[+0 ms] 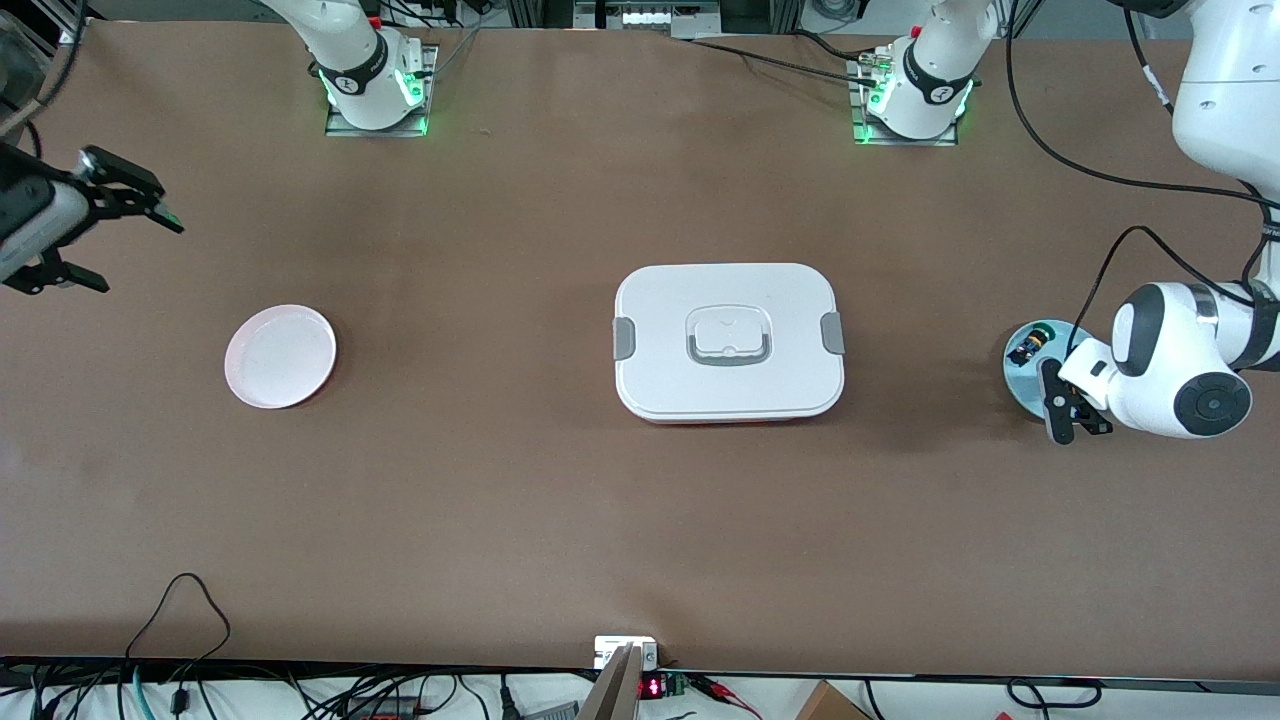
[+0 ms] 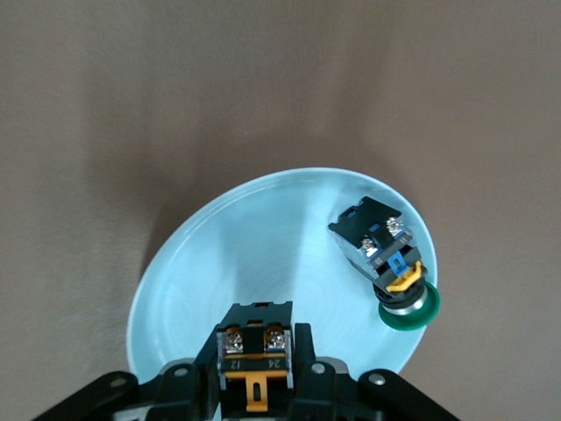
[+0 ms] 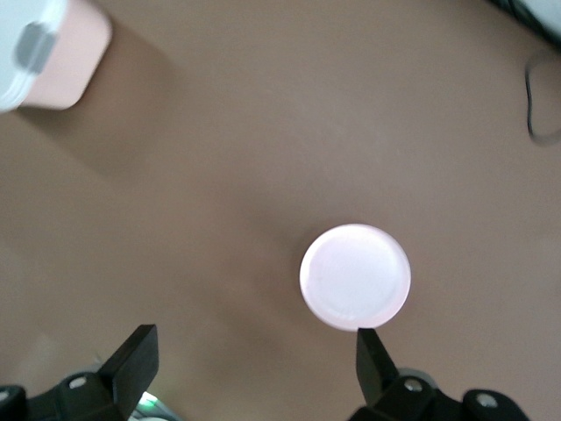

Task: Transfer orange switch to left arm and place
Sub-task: 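Lower the switch onto the blue plate and open the left gripper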

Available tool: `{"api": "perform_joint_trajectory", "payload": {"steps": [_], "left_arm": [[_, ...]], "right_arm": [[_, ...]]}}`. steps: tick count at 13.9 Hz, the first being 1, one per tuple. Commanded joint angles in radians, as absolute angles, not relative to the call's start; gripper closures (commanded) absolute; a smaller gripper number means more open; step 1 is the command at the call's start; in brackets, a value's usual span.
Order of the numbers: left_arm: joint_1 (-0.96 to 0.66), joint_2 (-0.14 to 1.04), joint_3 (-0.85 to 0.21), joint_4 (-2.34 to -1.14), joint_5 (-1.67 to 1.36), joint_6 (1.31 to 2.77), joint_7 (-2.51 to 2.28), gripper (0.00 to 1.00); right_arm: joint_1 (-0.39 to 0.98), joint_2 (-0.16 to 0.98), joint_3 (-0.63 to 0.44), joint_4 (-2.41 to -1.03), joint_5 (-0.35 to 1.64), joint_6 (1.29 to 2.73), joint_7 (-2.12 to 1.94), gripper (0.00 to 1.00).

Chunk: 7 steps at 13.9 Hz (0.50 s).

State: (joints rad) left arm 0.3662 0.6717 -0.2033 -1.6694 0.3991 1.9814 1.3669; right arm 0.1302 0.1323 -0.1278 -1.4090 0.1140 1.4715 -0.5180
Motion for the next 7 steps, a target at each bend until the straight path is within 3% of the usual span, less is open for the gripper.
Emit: {"api": "perform_joint_trajectory", "payload": {"steps": [1,3,5,6,7], "left_arm": [[0.393,0.689,-0.221,-1.652,0.423,1.987,1.414,0.75],[0.39,0.687,-0.222,-1.652,0.419,1.987,1.414,0.66],[0.391,0.686,-0.224,-1.649,0.413,1.987,1.414,0.45],[0.393,0.684,-0.224,-1.646,0.41,1.987,1.416,0.14],[0.403,0.681,-0.224,-1.646,0.397,1.983,1.422,0.0]], "right_arm": [[0.187,0.11,-0.129,-1.468,0.011,1.494,-0.24,0.0],[0.187,0.104,-0.129,-1.534,0.002,1.541,-0.19,0.0],[0.184,0.101,-0.13,-1.612,-0.002,1.633,-0.184,0.0],[0.18,0.104,-0.129,-1.653,-0.002,1.687,-0.167,0.0],[0.178,0.104,-0.129,-1.682,-0.002,1.724,-0.152,0.0]]}}
